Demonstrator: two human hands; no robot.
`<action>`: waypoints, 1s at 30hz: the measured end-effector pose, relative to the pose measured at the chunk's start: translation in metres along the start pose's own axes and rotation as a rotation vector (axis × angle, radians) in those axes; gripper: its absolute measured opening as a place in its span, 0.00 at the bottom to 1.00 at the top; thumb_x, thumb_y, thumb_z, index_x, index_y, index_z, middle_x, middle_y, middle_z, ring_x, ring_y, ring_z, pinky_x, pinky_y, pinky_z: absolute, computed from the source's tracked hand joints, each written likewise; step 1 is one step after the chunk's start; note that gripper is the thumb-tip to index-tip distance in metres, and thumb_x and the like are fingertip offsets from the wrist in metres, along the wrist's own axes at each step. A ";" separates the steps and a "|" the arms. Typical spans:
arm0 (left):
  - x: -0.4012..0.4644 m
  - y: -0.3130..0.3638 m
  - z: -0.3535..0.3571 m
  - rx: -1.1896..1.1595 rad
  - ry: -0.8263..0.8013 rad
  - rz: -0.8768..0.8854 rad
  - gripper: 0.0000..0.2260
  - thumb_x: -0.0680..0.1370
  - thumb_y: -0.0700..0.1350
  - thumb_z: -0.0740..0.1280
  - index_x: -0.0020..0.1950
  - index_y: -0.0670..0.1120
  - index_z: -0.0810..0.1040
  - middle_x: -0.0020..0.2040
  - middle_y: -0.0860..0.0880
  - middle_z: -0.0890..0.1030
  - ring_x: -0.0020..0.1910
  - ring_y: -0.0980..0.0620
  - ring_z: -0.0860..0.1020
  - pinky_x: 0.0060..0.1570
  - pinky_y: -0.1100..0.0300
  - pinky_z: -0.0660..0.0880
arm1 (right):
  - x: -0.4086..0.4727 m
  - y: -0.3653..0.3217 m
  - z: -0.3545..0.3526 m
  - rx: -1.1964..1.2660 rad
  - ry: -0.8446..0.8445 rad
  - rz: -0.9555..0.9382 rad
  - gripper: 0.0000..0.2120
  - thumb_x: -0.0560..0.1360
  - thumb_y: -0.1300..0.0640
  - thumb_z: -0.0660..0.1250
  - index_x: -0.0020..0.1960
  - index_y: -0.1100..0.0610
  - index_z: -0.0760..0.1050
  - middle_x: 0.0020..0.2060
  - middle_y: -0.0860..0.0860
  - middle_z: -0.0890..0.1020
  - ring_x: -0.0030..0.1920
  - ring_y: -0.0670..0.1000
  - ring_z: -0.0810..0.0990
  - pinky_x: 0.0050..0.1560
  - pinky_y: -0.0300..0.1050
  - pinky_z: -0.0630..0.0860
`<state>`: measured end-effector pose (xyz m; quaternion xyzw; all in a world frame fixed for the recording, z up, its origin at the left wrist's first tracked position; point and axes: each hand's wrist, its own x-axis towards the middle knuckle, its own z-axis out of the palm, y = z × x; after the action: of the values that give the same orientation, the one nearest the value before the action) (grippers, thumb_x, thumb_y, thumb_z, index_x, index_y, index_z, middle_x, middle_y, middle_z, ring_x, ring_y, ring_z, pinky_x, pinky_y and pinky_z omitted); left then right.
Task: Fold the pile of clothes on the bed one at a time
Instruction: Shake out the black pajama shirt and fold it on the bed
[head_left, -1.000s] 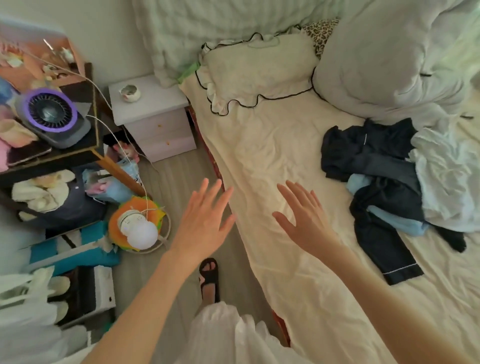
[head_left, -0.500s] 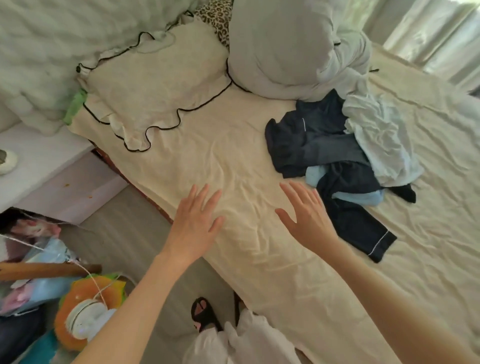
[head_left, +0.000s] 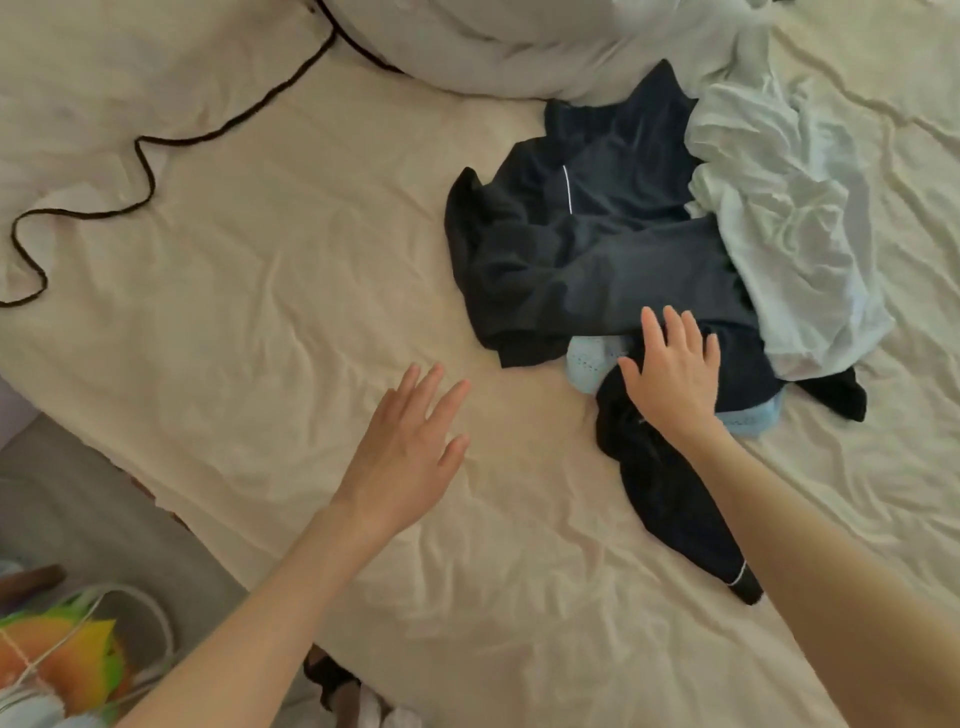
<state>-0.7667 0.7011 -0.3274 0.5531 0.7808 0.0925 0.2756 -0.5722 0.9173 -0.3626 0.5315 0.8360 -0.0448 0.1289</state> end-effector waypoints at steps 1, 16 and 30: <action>0.006 0.000 0.005 0.006 -0.010 0.002 0.25 0.82 0.52 0.53 0.77 0.51 0.51 0.78 0.48 0.48 0.77 0.49 0.43 0.73 0.57 0.44 | 0.010 0.007 0.006 -0.019 0.001 0.014 0.31 0.79 0.48 0.61 0.77 0.55 0.54 0.76 0.58 0.57 0.76 0.57 0.51 0.74 0.60 0.49; 0.015 0.048 -0.009 -0.023 -0.009 0.122 0.25 0.82 0.49 0.55 0.77 0.51 0.52 0.78 0.50 0.50 0.76 0.52 0.45 0.68 0.66 0.41 | -0.023 0.018 -0.034 0.710 0.308 0.106 0.11 0.79 0.62 0.62 0.54 0.64 0.80 0.48 0.56 0.83 0.50 0.54 0.79 0.52 0.40 0.69; -0.068 0.081 -0.081 -0.398 0.165 0.101 0.07 0.77 0.39 0.64 0.54 0.41 0.78 0.50 0.46 0.79 0.50 0.47 0.77 0.51 0.57 0.71 | -0.190 -0.084 -0.133 0.943 0.319 -0.229 0.06 0.75 0.63 0.66 0.45 0.62 0.82 0.38 0.49 0.81 0.39 0.40 0.76 0.46 0.25 0.69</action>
<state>-0.7285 0.6818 -0.2013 0.5168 0.7383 0.3035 0.3095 -0.5934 0.7425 -0.1899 0.4369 0.7871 -0.3494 -0.2599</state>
